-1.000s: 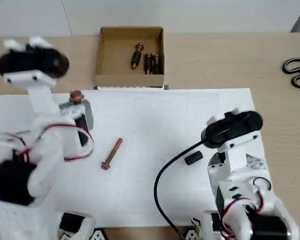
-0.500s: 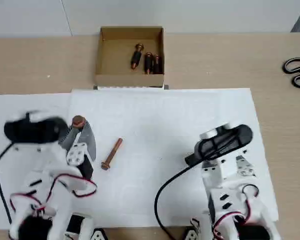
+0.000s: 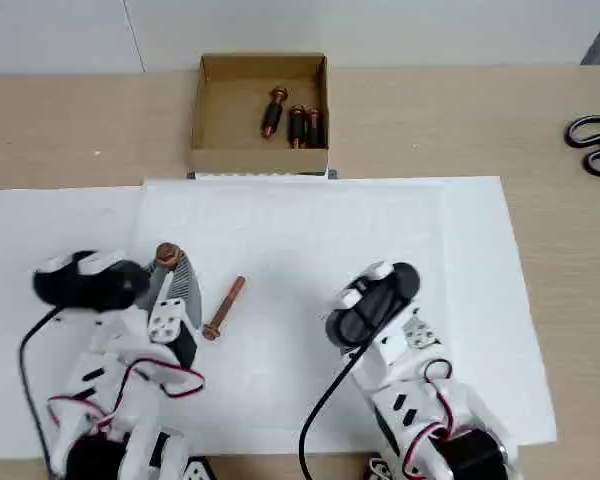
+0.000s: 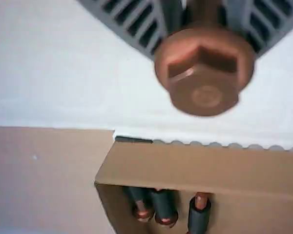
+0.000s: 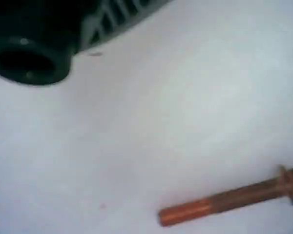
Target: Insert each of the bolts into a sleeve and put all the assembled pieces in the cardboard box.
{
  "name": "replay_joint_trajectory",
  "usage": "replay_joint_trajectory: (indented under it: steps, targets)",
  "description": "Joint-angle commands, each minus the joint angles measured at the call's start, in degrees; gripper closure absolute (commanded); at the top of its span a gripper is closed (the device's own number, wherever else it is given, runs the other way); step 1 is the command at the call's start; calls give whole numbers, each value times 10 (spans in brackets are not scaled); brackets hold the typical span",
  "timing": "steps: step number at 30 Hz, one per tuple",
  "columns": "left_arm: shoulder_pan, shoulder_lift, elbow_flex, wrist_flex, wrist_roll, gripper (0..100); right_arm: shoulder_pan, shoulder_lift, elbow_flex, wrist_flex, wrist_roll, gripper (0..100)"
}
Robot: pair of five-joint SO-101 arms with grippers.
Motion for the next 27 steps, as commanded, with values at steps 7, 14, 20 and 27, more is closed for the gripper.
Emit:
replay_joint_trajectory:
  steps: [7,14,20,27]
  targets:
    - [120,-8,120,-164,25,994,-92,-3,21,-54,-10,996]
    - [209,-7,162,-237,55,994,-95,-2,32,-53,-8,995]
    - [236,-7,159,-244,75,994,-95,-4,56,-56,-7,995]
    - [236,-5,109,-273,118,994,-109,-3,84,-89,-6,995]
